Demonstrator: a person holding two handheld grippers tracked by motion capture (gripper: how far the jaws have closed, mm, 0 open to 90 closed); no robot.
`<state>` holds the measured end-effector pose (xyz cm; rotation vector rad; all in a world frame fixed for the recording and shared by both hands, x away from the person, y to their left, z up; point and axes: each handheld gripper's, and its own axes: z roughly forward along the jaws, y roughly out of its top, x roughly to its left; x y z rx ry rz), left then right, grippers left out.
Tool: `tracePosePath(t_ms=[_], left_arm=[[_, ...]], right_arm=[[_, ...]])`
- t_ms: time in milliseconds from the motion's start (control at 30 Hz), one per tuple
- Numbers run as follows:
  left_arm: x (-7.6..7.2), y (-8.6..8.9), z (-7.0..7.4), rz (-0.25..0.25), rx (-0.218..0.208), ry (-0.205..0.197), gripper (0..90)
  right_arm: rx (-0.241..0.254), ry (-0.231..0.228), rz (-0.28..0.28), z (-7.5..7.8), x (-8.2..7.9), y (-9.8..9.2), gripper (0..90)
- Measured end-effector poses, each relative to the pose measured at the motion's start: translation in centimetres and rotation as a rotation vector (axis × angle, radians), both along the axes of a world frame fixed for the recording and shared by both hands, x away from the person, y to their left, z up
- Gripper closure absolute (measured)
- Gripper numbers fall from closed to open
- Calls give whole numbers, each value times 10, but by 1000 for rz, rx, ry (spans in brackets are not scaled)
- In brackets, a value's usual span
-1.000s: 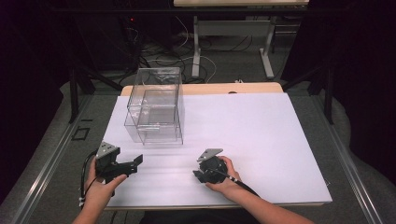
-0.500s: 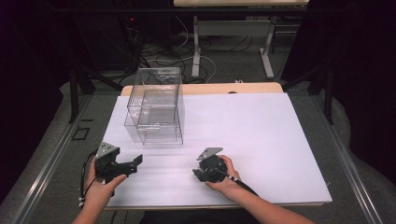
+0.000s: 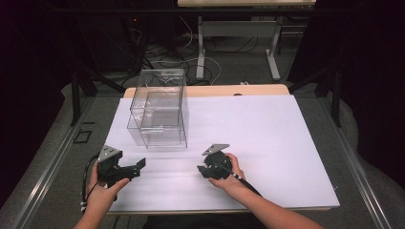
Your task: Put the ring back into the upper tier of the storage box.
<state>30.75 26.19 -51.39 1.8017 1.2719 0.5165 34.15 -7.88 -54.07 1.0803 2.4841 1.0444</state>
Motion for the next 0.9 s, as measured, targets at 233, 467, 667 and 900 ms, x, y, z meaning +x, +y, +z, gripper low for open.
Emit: tracePosePath(t_ms=[233, 467, 667, 900], left_arm=[[0, 0, 0, 1, 1, 4, 27], [0, 0, 0, -5, 1, 10, 27], [0, 0, 0, -4, 3, 10, 27], [1, 0, -1, -6, 0, 12, 27]], right_arm=[[6, 2, -56, 6, 15, -2, 594], [5, 28, -115, 10, 32, -1, 594], [-2, 43, -166, 12, 47, -3, 594], [20, 66, -211, 16, 66, -6, 594]])
